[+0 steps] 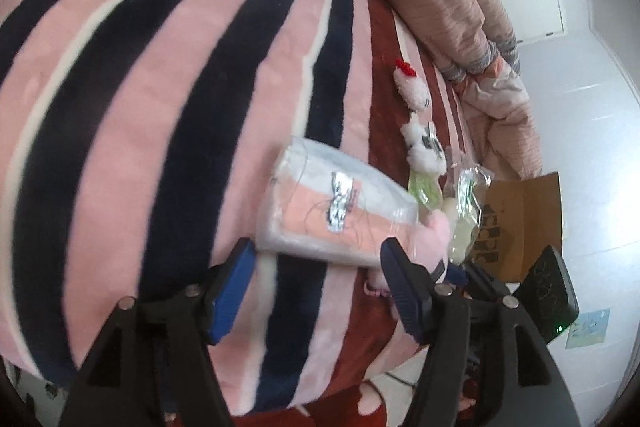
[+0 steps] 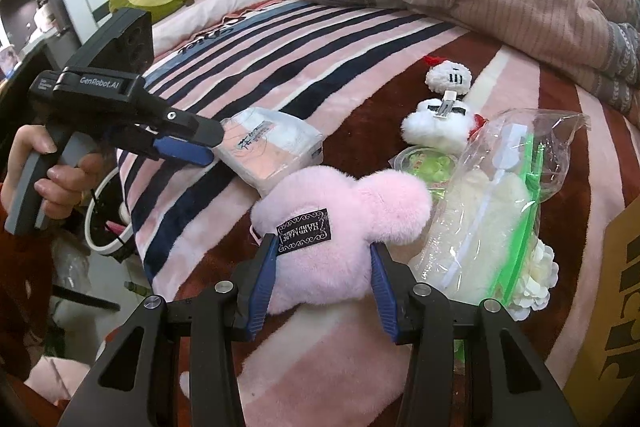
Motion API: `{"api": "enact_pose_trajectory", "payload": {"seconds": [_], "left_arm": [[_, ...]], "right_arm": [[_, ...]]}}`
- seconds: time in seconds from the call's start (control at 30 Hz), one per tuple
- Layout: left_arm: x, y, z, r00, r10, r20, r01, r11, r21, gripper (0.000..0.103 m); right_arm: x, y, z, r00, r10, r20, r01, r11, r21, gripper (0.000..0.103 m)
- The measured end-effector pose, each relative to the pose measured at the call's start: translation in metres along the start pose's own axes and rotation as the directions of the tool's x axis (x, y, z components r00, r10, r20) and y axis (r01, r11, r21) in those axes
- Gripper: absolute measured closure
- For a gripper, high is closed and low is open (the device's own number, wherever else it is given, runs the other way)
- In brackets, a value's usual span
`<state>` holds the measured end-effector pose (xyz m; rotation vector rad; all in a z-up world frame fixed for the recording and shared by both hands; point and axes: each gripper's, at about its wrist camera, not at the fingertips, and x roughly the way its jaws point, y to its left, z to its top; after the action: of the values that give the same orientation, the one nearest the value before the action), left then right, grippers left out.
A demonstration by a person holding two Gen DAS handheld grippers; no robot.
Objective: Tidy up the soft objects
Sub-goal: 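Carry the towel pack and pink plush into the box and open both tools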
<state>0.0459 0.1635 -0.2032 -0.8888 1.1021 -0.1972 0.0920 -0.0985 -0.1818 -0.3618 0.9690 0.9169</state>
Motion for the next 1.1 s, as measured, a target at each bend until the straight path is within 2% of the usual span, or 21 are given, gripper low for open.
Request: {"api": "enact_pose_trajectory", "payload": {"seconds": [0.17, 0.23, 0.27, 0.3, 0.37, 0.6, 0.8, 0.93, 1.1], "left_arm": [[0.009, 0.000, 0.011, 0.992, -0.086, 0.097, 0.094, 0.993, -0.075, 0.042], [0.014, -0.001, 0.013, 0.988, -0.100, 0.120, 0.111, 0.990, -0.089, 0.056], [0.017, -0.001, 0.013, 0.987, -0.101, 0.123, 0.113, 0.989, -0.096, 0.075], [0.019, -0.001, 0.013, 0.987, -0.104, 0.121, 0.117, 0.988, -0.100, 0.084], [0.023, -0.002, 0.013, 0.985, -0.126, 0.118, 0.138, 0.985, -0.100, 0.093], [0.001, -0.022, 0.015, 0.979, -0.118, 0.168, 0.121, 0.993, -0.008, 0.095], [-0.049, -0.059, 0.016, 0.966, -0.051, 0.253, 0.019, 0.992, 0.127, 0.095], [-0.085, -0.091, 0.013, 0.951, -0.007, 0.308, -0.062, 0.975, 0.215, 0.095], [-0.115, -0.138, 0.010, 0.942, 0.008, 0.336, -0.121, 0.941, 0.315, 0.095]], "right_arm": [[0.000, -0.002, -0.001, 1.000, 0.009, 0.001, -0.009, 1.000, 0.009, 0.062], [0.001, -0.003, 0.000, 1.000, 0.012, 0.001, -0.012, 1.000, 0.013, 0.062], [0.001, -0.003, 0.000, 1.000, 0.014, 0.002, -0.014, 1.000, 0.015, 0.062], [0.001, -0.003, 0.000, 1.000, 0.015, 0.002, -0.015, 1.000, 0.016, 0.062], [0.000, -0.003, 0.000, 1.000, 0.016, 0.004, -0.016, 1.000, 0.019, 0.062], [-0.011, 0.000, 0.004, 0.999, 0.032, 0.041, -0.033, 0.999, 0.030, 0.062], [-0.045, 0.013, 0.024, 0.993, 0.036, 0.115, -0.037, 0.999, 0.009, 0.062], [-0.072, 0.025, 0.040, 0.986, 0.030, 0.166, -0.028, 0.999, -0.017, 0.062], [-0.116, 0.031, 0.060, 0.970, 0.003, 0.245, 0.008, 0.999, -0.045, 0.062]]}}
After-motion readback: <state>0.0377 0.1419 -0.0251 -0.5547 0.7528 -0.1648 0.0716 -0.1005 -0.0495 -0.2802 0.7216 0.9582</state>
